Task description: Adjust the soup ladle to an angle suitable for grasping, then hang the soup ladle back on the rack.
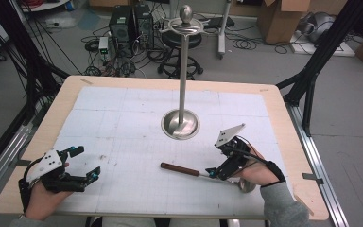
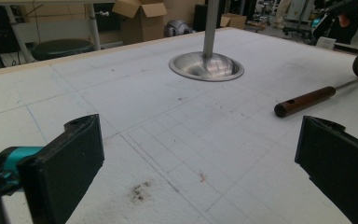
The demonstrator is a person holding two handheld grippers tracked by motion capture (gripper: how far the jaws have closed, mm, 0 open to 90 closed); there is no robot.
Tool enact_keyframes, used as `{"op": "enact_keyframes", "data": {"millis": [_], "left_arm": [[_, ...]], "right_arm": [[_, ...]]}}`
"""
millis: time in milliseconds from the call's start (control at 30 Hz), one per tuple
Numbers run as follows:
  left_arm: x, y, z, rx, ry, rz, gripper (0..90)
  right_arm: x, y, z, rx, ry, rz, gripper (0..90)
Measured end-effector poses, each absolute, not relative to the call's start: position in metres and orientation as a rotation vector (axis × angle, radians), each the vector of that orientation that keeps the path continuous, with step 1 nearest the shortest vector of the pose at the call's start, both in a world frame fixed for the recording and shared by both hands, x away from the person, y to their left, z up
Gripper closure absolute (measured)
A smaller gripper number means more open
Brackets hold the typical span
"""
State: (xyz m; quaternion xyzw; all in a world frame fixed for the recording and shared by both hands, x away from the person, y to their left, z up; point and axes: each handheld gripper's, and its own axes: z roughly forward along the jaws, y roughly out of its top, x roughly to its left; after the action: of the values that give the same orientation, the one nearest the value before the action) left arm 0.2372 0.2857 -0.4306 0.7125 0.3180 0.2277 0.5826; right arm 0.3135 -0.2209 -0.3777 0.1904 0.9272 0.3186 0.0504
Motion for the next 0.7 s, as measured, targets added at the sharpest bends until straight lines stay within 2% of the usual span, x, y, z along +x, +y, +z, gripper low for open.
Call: {"op": "enact_keyframes", "data": {"millis": [700], "left_arm": [[0.235, 0.286, -0.43, 1.666, 0.741, 0.54, 1.7]], "right_arm": [[0.313, -0.223, -0.388, 0.569, 2.947, 0.76, 0.4]]}}
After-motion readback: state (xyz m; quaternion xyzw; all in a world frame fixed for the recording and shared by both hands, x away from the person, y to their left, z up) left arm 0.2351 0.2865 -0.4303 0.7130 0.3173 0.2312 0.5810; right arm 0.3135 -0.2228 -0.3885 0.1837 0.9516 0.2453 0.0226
